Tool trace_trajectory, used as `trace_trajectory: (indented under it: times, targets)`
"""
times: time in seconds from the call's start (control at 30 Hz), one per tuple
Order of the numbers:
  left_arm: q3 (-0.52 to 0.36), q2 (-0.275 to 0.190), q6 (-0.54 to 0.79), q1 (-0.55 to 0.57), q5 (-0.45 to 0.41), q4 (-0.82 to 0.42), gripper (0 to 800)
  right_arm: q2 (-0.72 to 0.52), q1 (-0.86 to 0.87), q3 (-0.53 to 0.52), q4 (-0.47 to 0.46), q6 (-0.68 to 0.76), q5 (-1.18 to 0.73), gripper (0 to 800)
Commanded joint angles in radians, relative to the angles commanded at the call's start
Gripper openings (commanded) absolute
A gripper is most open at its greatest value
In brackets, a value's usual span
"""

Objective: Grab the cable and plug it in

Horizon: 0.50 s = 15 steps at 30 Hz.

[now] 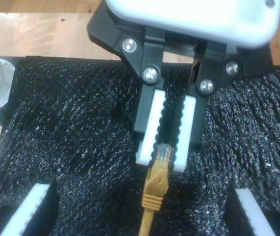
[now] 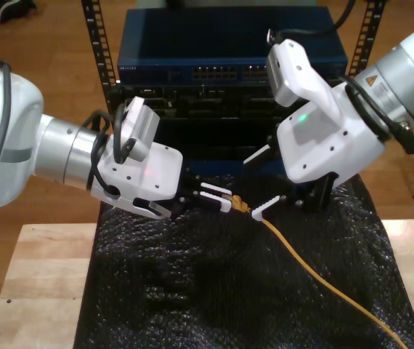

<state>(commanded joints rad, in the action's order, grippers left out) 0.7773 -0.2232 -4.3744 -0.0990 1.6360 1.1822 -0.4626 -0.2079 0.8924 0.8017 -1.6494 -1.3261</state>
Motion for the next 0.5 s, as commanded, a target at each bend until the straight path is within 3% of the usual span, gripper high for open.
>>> trace_trajectory:
  times: [0.5]
  targets:
    - [0.037,0.1,-0.052,-0.048,0.164,0.068,15,-0.203,-0.006,-0.083,-0.005,-0.163,0.092,788]
